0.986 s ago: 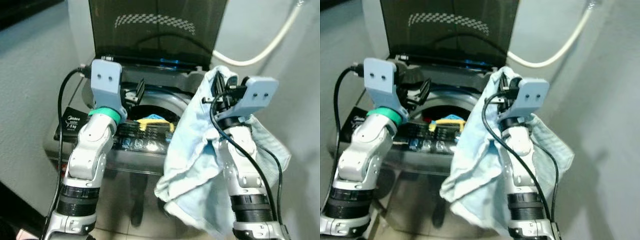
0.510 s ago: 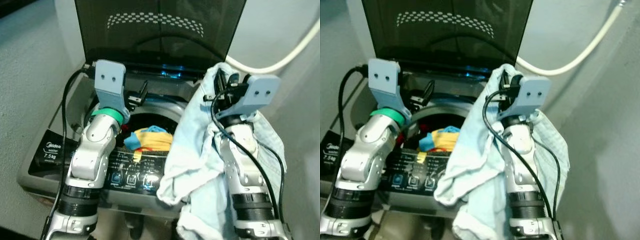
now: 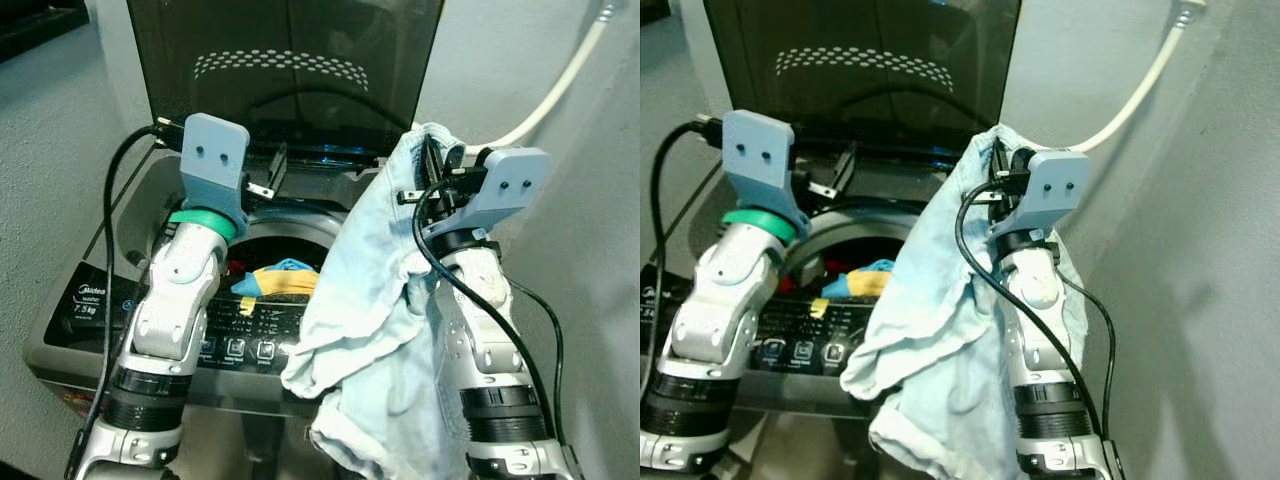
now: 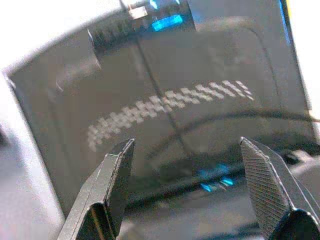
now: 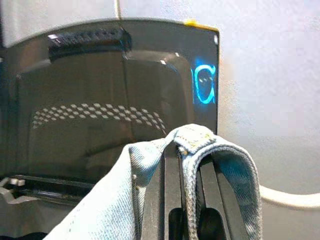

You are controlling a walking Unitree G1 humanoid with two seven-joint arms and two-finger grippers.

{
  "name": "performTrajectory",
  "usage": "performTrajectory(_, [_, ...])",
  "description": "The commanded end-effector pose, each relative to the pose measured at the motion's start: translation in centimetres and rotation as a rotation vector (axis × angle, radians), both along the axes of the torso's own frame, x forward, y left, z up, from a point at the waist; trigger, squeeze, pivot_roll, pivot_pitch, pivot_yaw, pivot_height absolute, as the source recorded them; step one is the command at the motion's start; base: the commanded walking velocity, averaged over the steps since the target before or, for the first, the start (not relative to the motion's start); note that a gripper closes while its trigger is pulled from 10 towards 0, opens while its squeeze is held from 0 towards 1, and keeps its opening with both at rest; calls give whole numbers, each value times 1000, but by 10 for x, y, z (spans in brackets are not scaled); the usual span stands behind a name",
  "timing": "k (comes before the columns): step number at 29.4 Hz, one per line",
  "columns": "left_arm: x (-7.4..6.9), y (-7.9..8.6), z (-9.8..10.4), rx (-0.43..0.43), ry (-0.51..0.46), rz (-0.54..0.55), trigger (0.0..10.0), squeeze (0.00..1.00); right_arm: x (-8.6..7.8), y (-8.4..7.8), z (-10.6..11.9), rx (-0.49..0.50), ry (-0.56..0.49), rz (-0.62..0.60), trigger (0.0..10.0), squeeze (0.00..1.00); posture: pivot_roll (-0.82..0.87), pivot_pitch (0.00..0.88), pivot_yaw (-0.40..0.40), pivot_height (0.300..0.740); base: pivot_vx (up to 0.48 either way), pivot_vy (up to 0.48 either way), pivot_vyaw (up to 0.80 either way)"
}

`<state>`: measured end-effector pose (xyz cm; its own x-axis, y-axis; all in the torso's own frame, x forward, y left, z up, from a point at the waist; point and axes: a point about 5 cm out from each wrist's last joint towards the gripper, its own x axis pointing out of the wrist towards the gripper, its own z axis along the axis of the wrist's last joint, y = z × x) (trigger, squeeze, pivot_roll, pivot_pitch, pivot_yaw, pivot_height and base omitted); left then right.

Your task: Clothes washing

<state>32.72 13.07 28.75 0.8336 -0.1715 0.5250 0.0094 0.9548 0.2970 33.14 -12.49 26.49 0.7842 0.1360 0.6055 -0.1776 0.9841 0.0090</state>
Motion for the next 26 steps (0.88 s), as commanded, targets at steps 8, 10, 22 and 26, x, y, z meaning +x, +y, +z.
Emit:
performTrajectory(8, [-12,-21,20,-79,59,-342,10000,0,-19,29,108,-20,-356,253,10000,0,96,18,43,740,0,0,0])
performTrajectory(10, [-12,-21,20,-79,59,-342,10000,0,-19,29,108,-20,-356,253,10000,0,96,18,43,740,0,0,0])
performTrajectory(22, [-86,-82,-1,63,249,-1192,10000,0,-48,88,197,-52,-572,734,10000,0,97,16,18,740,0,0,0])
performTrajectory(26, [-56,-87,-26,33,344,-990,10000,0,-55,87,205,-4,-578,821,10000,0,89,9,19,740,0,0,0])
